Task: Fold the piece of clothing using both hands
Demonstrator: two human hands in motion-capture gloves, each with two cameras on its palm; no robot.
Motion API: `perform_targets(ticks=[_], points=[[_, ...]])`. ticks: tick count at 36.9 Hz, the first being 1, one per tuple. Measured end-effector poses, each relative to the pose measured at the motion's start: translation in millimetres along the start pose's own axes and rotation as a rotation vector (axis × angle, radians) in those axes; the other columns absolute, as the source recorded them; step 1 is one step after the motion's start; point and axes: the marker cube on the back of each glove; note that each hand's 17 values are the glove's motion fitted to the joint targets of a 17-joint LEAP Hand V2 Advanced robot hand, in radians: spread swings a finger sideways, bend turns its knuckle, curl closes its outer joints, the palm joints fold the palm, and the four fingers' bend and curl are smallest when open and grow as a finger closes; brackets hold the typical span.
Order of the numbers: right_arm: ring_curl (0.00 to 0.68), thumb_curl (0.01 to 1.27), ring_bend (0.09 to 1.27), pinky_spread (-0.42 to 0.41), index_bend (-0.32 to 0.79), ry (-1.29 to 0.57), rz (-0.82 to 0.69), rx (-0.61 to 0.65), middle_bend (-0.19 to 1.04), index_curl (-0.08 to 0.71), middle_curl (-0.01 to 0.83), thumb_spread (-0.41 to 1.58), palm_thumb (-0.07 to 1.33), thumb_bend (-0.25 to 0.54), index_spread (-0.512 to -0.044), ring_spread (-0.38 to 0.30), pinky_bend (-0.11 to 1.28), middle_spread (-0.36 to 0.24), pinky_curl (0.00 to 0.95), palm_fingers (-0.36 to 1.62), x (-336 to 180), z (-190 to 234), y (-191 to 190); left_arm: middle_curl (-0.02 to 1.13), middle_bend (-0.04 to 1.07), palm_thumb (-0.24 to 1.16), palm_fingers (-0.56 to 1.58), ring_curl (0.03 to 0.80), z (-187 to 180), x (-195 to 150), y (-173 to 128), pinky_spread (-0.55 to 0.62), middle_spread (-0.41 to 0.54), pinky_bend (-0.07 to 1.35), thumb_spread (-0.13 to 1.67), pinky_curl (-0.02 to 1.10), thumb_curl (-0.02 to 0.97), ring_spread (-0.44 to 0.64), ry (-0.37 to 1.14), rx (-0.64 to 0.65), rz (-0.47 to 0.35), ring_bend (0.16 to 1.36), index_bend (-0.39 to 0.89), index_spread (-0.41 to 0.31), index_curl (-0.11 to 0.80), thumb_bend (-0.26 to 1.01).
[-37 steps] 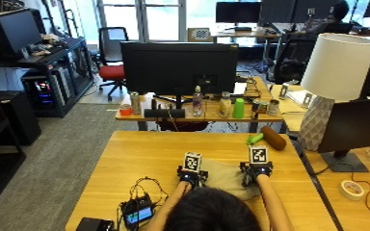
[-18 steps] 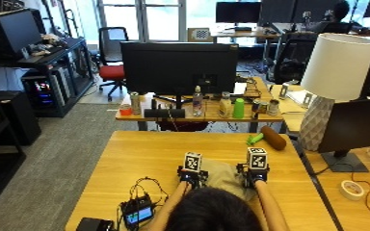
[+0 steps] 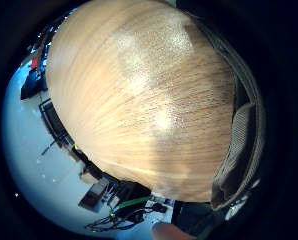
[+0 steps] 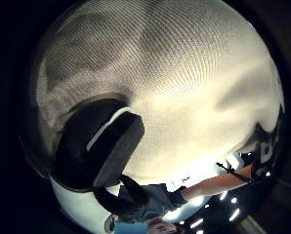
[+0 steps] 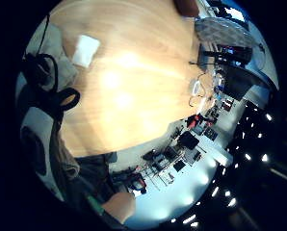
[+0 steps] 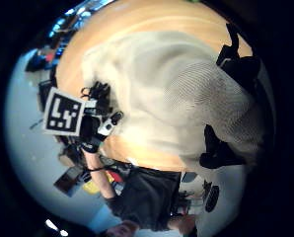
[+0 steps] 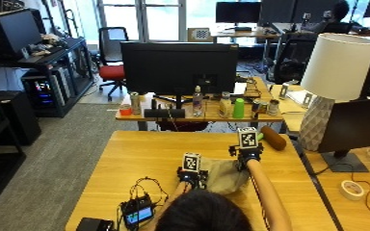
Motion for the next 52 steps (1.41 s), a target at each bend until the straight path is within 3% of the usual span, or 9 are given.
perform_targets(ticks=[11, 18, 24, 29, 34, 38, 44, 49, 52], points=[[0.440, 0.42, 0.76, -0.362, 0.05, 0.116, -0.017, 0.144, 0.23, 0.212, 0.405, 0.85, 1.10, -0.023, -0.292, -0.250, 0.79, -0.151, 0.385, 1.18, -42.4, -58.1, -0.5, 0.21, 0.16, 0.06, -0.04, 0.259, 0.1, 1.1, -2.3, 0.41, 0.202, 0.60, 1.06, 0.34, 0.245, 0.45, 0.014, 0.034, 0.023, 0.60, 0.16, -0.119, 0.285, -0.02], [0.441, 0.44, 0.76, -0.364, 0.06, 0.163, 0.018, -0.032, 0.22, 0.198, 0.418, 0.84, 1.09, -0.022, -0.296, -0.253, 0.79, -0.152, 0.390, 1.18, -49.6, -51.0, -33.4, 0.21, 0.16, 0.07, -0.04, 0.257, 3.2, 1.8, 4.8, 0.42, 0.203, 0.59, 1.06, 0.34, 0.244, 0.45, 0.022, -0.041, 0.050, 0.59, 0.16, -0.119, 0.293, -0.02], [0.441, 0.45, 0.76, -0.364, 0.06, 0.157, -0.032, 0.093, 0.22, 0.190, 0.426, 0.84, 1.09, -0.022, -0.297, -0.253, 0.78, -0.152, 0.393, 1.18, -54.6, -65.2, 6.2, 0.21, 0.16, 0.07, -0.04, 0.254, 4.2, 1.3, 7.1, 0.42, 0.203, 0.59, 1.06, 0.34, 0.242, 0.45, 0.025, -0.068, 0.034, 0.58, 0.15, -0.119, 0.294, -0.02], [0.441, 0.46, 0.75, -0.365, 0.07, 0.158, 0.106, -0.181, 0.21, 0.185, 0.431, 0.84, 1.08, -0.021, -0.297, -0.254, 0.78, -0.153, 0.395, 1.18, -41.5, -42.3, -28.1, 0.21, 0.16, 0.07, -0.04, 0.254, -0.1, -0.6, 2.8, 0.42, 0.204, 0.59, 1.06, 0.34, 0.241, 0.46, 0.049, -0.025, 0.010, 0.58, 0.15, -0.119, 0.295, -0.02], [0.441, 0.46, 0.75, -0.365, 0.06, 0.175, 0.031, 0.087, 0.21, 0.179, 0.436, 0.84, 1.08, -0.021, -0.296, -0.254, 0.78, -0.153, 0.396, 1.18, -42.6, -55.9, -23.1, 0.22, 0.16, 0.10, -0.03, 0.252, -14.1, -9.0, 1.5, 0.43, 0.206, 0.57, 1.08, 0.34, 0.245, 0.46, 0.190, 0.029, 0.051, 0.58, 0.17, -0.109, 0.303, -0.01], [0.441, 0.47, 0.75, -0.364, 0.06, 0.190, 0.036, 0.133, 0.21, 0.177, 0.439, 0.84, 1.08, -0.021, -0.296, -0.254, 0.78, -0.151, 0.399, 1.18, -39.7, -59.7, -15.2, 0.22, 0.16, 0.13, 0.03, 0.258, -33.2, -23.9, 13.5, 0.41, 0.209, 0.55, 1.11, 0.33, 0.248, 0.44, 0.312, 0.103, 0.106, 0.59, 0.18, -0.086, 0.317, 0.00], [0.442, 0.47, 0.74, -0.358, 0.07, 0.260, 0.015, 0.206, 0.20, 0.175, 0.441, 0.83, 1.09, -0.018, -0.295, -0.249, 0.79, -0.149, 0.406, 1.17, -48.8, -70.5, 6.7, 0.22, 0.15, 0.18, 0.07, 0.266, -73.8, -60.1, 38.7, 0.39, 0.204, 0.54, 1.18, 0.33, 0.248, 0.40, 0.348, 0.341, 0.066, 0.61, 0.18, -0.064, 0.331, 0.01], [0.442, 0.48, 0.74, -0.347, 0.05, 0.316, 0.054, 0.159, 0.19, 0.166, 0.442, 0.83, 1.09, -0.020, -0.297, -0.246, 0.81, -0.150, 0.414, 1.15, -61.4, -69.7, 9.3, 0.22, 0.15, 0.21, 0.08, 0.271, -91.0, -82.7, 51.1, 0.37, 0.196, 0.54, 1.21, 0.33, 0.246, 0.38, 0.349, 0.429, -0.071, 0.62, 0.17, -0.056, 0.337, 0.00], [0.447, 0.48, 0.76, -0.345, 0.00, 0.369, 0.110, 0.142, 0.19, 0.143, 0.443, 0.84, 1.09, -0.020, -0.302, -0.246, 0.84, -0.150, 0.422, 1.12, -81.2, -64.3, -20.1, 0.23, 0.16, 0.25, 0.10, 0.276, -98.4, -105.0, 64.4, 0.36, 0.194, 0.53, 1.25, 0.33, 0.249, 0.36, 0.309, 0.455, -0.179, 0.63, 0.17, -0.048, 0.340, 0.02]])
